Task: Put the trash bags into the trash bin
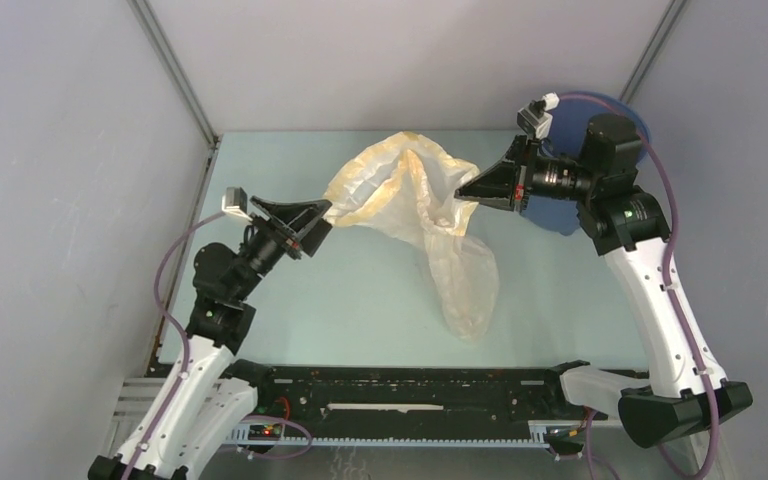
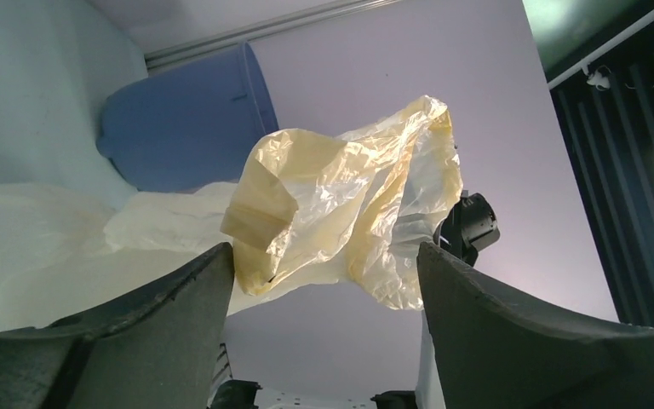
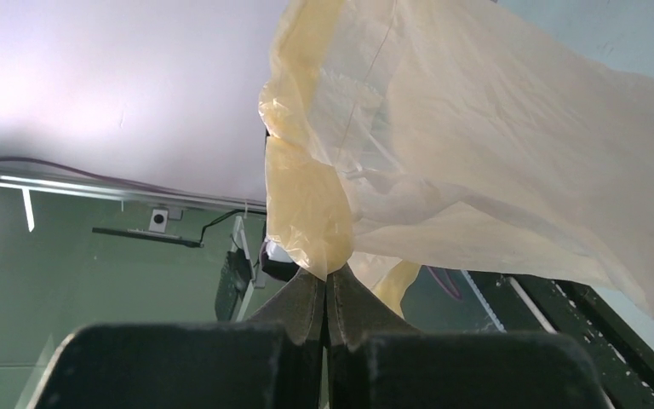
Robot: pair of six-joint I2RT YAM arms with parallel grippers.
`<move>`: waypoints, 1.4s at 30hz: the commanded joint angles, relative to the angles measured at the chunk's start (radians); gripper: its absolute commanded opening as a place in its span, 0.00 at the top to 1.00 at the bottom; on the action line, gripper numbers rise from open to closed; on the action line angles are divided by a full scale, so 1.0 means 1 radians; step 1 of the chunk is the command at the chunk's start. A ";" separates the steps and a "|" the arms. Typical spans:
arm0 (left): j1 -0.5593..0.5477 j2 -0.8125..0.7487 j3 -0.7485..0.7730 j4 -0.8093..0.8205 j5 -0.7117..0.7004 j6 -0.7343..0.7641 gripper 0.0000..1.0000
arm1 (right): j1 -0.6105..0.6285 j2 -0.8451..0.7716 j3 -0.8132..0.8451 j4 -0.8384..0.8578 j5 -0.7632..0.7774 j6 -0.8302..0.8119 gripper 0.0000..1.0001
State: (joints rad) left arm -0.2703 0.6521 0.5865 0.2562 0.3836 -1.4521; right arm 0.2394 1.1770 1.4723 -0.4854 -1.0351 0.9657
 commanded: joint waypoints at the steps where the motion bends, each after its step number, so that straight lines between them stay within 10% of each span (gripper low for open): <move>1: -0.008 0.000 -0.025 0.025 0.037 0.003 0.14 | -0.022 -0.021 0.008 0.027 -0.020 0.049 1.00; 6: -0.007 0.102 0.005 0.063 0.045 0.023 0.20 | -0.023 -0.025 0.006 -0.016 -0.023 0.031 1.00; 12: 0.010 0.245 0.112 -0.005 0.093 0.105 0.52 | -0.023 -0.048 -0.006 -0.090 0.004 -0.002 1.00; 17: 0.053 0.279 0.244 -0.423 -0.025 0.285 0.94 | -0.028 -0.039 -0.006 -0.275 0.091 -0.185 1.00; 24: 0.199 0.435 0.531 -0.765 -0.037 0.456 1.00 | -0.005 0.173 0.002 -0.365 0.331 -0.352 1.00; 34: 0.231 0.663 1.607 -0.773 -0.051 0.656 1.00 | 0.020 0.638 1.255 -0.384 0.209 -0.147 1.00; 39: 0.180 0.364 1.149 -0.384 -0.238 0.691 1.00 | 0.026 0.277 0.525 0.202 0.183 -0.060 1.00; 42: 0.182 0.254 0.804 -0.452 -0.340 0.589 1.00 | 0.001 0.204 0.149 0.260 0.161 -0.050 1.00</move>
State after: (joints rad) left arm -0.0860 0.9562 1.7302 -0.1982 0.2066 -0.8139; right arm 0.2600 1.4197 1.9877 -0.4412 -0.8173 0.8486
